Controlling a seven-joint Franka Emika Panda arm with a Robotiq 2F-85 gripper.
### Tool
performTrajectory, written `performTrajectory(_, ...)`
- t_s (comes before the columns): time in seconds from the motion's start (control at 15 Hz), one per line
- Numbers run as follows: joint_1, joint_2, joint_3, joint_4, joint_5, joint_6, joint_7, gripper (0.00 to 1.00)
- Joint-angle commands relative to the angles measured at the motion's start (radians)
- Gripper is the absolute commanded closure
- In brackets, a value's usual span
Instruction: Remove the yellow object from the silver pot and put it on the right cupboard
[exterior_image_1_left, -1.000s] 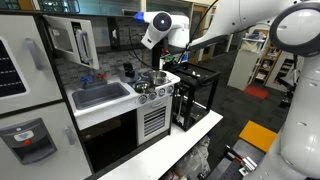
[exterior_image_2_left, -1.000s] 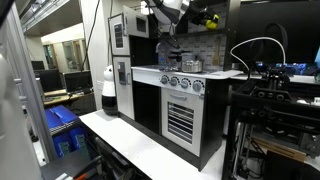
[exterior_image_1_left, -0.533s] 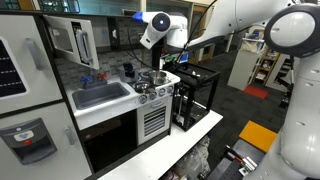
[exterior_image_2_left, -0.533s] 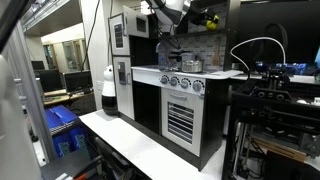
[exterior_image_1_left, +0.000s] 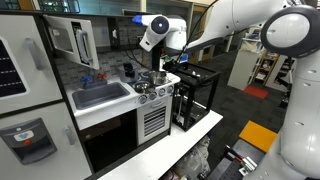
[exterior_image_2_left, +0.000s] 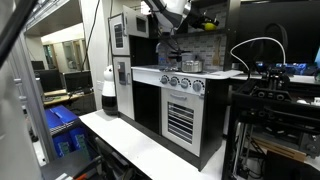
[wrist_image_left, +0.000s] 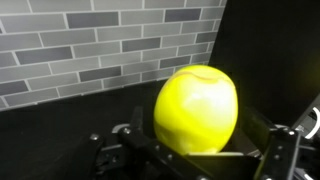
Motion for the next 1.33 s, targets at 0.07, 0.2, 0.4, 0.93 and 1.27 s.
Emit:
performTrajectory(0.07, -0.008, 0.018, -0.002, 0.021, -0.020, 0.025, 0.024, 0.00)
performTrajectory(0.2, -0.005, 0.017, -0.003, 0.025, -0.021, 0.012, 0.031, 0.00)
performTrajectory(0.4, 0.001, -0.002, 0.002, 0.028, 0.012, -0.037, 0.045, 0.00)
performTrajectory(0.93, 0.028, -0.070, 0.039, 0.013, 0.186, -0.172, 0.006, 0.00)
performTrajectory(1.27, 0.057, -0.087, 0.067, 0.018, 0.234, -0.236, 0.000, 0.00)
